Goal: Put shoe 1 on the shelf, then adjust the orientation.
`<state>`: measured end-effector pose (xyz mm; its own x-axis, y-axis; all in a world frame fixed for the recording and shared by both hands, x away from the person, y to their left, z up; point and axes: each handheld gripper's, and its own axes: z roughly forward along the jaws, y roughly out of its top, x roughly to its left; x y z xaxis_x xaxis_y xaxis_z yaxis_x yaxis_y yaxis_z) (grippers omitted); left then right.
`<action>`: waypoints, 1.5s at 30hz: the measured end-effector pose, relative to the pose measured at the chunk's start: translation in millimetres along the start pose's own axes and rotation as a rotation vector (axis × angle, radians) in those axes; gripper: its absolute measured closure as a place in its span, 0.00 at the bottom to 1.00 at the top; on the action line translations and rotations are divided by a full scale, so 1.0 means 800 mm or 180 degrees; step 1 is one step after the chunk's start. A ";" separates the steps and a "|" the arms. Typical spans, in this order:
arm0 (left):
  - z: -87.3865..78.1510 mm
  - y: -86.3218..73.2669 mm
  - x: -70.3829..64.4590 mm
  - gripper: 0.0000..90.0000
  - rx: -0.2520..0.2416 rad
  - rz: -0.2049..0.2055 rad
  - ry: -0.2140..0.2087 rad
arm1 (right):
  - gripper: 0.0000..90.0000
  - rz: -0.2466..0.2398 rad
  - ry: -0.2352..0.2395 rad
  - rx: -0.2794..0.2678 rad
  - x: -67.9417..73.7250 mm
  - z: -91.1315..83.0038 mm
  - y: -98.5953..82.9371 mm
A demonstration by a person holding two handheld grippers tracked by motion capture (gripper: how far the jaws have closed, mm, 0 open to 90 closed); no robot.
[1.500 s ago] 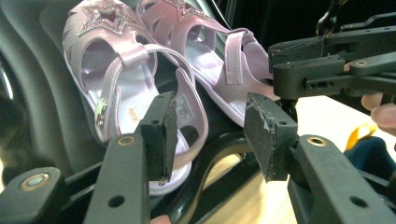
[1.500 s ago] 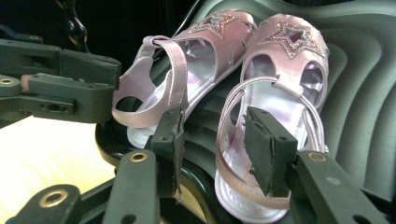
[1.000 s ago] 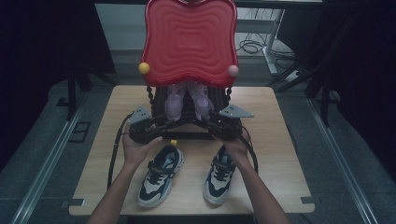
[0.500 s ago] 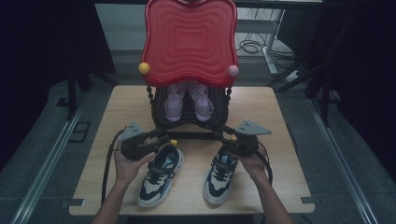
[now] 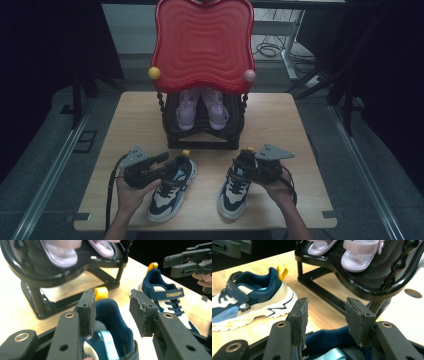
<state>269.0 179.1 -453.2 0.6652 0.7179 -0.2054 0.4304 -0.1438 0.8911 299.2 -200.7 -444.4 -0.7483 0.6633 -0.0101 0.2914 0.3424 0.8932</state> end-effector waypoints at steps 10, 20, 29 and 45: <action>-0.010 -0.012 -0.001 0.62 0.0141 -0.0044 -0.0049 | 0.56 0.0083 0.0089 0.0036 0.003 -0.008 -0.017; -0.009 -0.011 -0.004 0.67 0.0243 -0.0061 -0.0127 | 0.54 0.0145 0.0014 -0.0007 -0.001 -0.017 -0.018; -0.010 -0.011 -0.020 0.92 0.0376 -0.0036 -0.0210 | 0.54 0.0173 -0.0048 0.0014 -0.004 -0.022 -0.021; 0.004 -0.020 -0.047 1.00 0.0742 -0.0042 -0.0368 | 0.54 0.0262 -0.0131 0.0011 -0.013 -0.028 -0.025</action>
<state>239.0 152.4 -461.3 0.7181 0.6400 -0.2733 0.5597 -0.2977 0.7734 287.4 -229.4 -452.0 -0.6966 0.7161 0.0449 0.3531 0.2877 0.8903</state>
